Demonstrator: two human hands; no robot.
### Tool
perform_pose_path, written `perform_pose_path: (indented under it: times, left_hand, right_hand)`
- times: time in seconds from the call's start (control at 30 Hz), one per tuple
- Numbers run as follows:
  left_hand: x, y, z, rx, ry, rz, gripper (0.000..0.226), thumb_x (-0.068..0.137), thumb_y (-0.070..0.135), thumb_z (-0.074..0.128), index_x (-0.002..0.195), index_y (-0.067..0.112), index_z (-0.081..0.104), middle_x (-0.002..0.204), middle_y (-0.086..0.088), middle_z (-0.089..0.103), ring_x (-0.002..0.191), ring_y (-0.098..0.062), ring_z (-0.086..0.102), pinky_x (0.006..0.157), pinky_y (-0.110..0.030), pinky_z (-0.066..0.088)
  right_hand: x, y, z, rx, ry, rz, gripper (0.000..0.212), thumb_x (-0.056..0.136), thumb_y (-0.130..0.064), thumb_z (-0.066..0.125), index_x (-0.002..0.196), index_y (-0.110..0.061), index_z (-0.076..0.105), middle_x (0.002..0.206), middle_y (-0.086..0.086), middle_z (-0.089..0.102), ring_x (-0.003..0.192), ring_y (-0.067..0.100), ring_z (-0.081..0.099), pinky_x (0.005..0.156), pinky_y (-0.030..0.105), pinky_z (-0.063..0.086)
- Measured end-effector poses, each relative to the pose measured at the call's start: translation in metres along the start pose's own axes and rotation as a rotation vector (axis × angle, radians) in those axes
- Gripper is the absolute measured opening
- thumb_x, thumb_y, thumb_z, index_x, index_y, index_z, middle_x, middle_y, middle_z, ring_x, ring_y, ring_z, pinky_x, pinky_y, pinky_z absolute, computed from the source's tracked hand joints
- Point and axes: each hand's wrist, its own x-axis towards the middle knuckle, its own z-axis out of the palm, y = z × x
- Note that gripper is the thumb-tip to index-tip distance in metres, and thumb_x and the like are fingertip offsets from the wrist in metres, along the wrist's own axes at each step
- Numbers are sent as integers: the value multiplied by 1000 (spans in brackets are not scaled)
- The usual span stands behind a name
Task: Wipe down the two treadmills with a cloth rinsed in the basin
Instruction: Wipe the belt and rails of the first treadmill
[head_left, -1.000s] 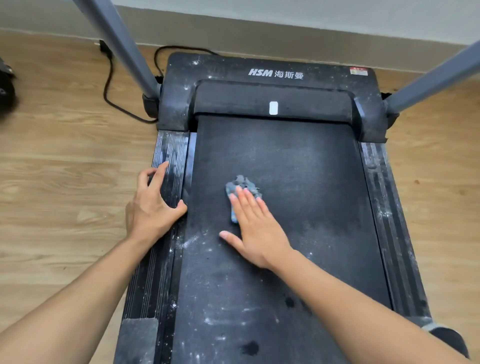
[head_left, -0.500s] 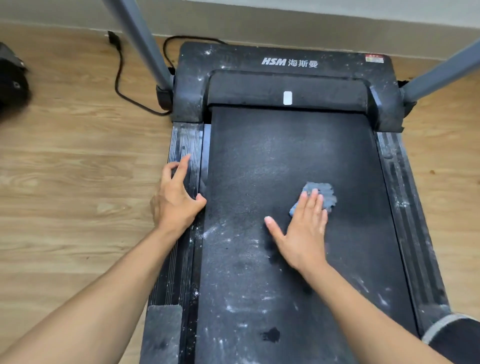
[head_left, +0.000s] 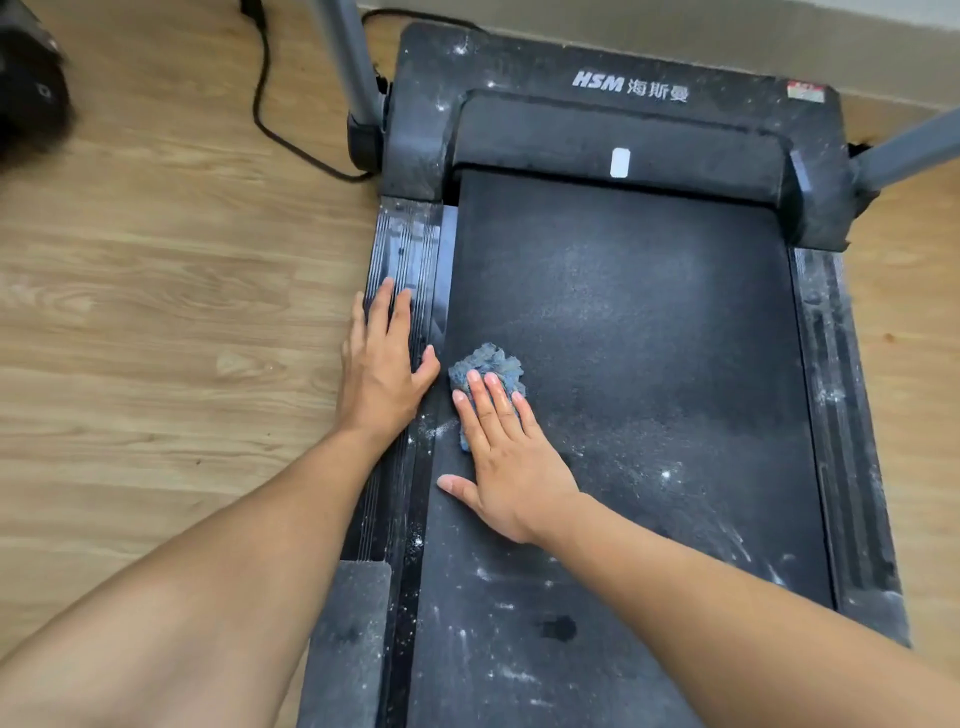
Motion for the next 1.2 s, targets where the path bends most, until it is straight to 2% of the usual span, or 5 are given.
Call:
perform_pose_path:
  times: [0.3, 0.5, 0.9, 1.03, 1.2]
  left_hand:
    - [-28, 12, -5, 25, 69, -401, 94, 90, 55, 71, 160, 11, 27, 167, -18, 28, 138, -43, 51, 106, -55, 46]
    - [-120, 43, -7, 118, -235, -576, 88, 107, 59, 37, 168, 17, -11, 175, -17, -5, 151, -45, 23, 117, -63, 27]
    - [-132, 14, -8, 95, -219, -486, 80, 108, 43, 46, 169, 25, -4, 176, -9, -7, 158, -38, 15, 122, -61, 19]
    - [-118, 48, -20, 73, -109, 35, 82, 92, 9, 59, 165, 18, 22, 177, -8, -6, 162, -29, 7, 123, -52, 23]
    - [-70, 110, -83, -58, -152, 667, 61, 76, 12, 75, 129, 11, 44, 142, -5, 37, 121, -28, 51, 96, -43, 50]
  right_hand:
    - [11, 58, -51, 26, 7, -312, 62, 107, -28, 44, 164, -13, 25, 170, 9, 25, 154, 30, 29, 119, 45, 37]
    - [22, 92, -110, 16, -168, -320, 62, 103, -20, 51, 161, -17, 27, 143, 13, 45, 115, 39, 63, 91, 47, 52]
    - [23, 65, -78, 139, -35, -88, 47, 91, -56, 72, 118, -19, 63, 120, 3, 51, 118, 29, 43, 91, 43, 43]
    - [-6, 76, -101, 616, -41, 24, 31, 97, -42, 71, 99, -15, 57, 84, -4, 56, 82, 20, 54, 62, 31, 39]
    - [-32, 87, -137, 1319, -39, 156, 14, 99, -26, 73, 99, -16, 63, 89, 6, 66, 76, 18, 61, 63, 30, 46]
